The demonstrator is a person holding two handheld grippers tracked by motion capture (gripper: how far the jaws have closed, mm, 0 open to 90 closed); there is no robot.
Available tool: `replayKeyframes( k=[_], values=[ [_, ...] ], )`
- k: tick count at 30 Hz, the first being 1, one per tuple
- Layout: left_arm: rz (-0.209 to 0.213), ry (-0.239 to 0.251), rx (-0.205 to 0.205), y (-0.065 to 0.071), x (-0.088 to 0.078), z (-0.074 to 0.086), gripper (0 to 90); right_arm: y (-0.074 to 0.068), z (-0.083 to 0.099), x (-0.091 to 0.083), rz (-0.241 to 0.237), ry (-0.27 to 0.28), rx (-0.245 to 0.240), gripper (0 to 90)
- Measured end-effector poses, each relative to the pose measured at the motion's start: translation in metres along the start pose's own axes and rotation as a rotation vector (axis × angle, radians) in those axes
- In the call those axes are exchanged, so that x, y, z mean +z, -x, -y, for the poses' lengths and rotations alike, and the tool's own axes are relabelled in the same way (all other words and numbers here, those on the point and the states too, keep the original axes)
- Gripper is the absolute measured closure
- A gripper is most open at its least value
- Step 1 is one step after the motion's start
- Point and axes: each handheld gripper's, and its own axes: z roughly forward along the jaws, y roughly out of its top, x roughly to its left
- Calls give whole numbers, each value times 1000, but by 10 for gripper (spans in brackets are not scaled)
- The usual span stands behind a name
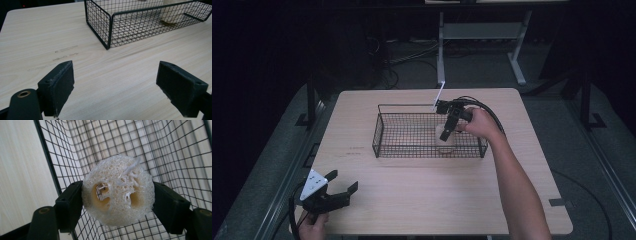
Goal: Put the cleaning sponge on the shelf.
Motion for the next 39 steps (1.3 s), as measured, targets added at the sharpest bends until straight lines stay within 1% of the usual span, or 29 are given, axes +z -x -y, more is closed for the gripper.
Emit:
replayKeyframes(
  k=[3, 5, 9, 11, 12, 14, 16, 18, 22, 23, 26, 29, 30, 31, 33, 37, 39],
  values=[
    [2, 1, -1, 0, 1, 0, 139, 0, 0, 4, 4, 2, -1, 276],
    [3, 2, 1, 0, 0, 0, 139, -1, -3, 7, 8, 2, -14, 274],
    [1, 2, 1, 0, 0, 0, 139, -2, -6, 8, 7, 9, -17, 269],
    [-1, 2, -1, -1, 0, 0, 139, -2, -7, 10, 2, -1, -15, 264],
    [-1, 3, -2, -1, 0, 0, 139, -3, -7, 10, 9, -6, -17, 262],
    [-1, 4, -2, -1, -1, 0, 139, -3, -7, 10, 5, 0, -16, 261],
    [0, 3, 0, -1, 0, 0, 139, -4, -7, 9, 14, -2, -17, 253],
    [-1, 1, 0, 0, 0, 0, 139, -4, -7, 7, 7, 2, -15, 252],
    [-2, 0, -3, 0, 0, -1, 139, -4, -6, 4, 12, 8, -18, 252],
    [-1, 0, -2, 0, 1, -1, 139, -4, -6, 3, 8, 10, -11, 250],
    [1, -1, -2, 0, 1, -1, 139, -4, -5, 3, 9, 3, -11, 246],
    [0, -2, -1, 0, 2, -1, 139, -4, -5, 2, 1, 7, -10, 246],
    [1, -3, -2, 0, 2, 0, 139, -4, -4, 1, 6, 7, -13, 246],
    [1, -4, -3, 0, 2, 0, 139, -4, -4, 0, 9, 11, -9, 246],
    [-1, -2, -4, 0, 2, 0, 139, -4, -3, -2, -2, 19, -9, 246],
    [-3, -2, -4, -1, 2, 0, 139, -5, -3, -8, 4, 35, -12, 246],
    [-4, -9, -4, -1, 3, 0, 139, -5, -2, -9, 2, 38, -13, 245]
  ],
)
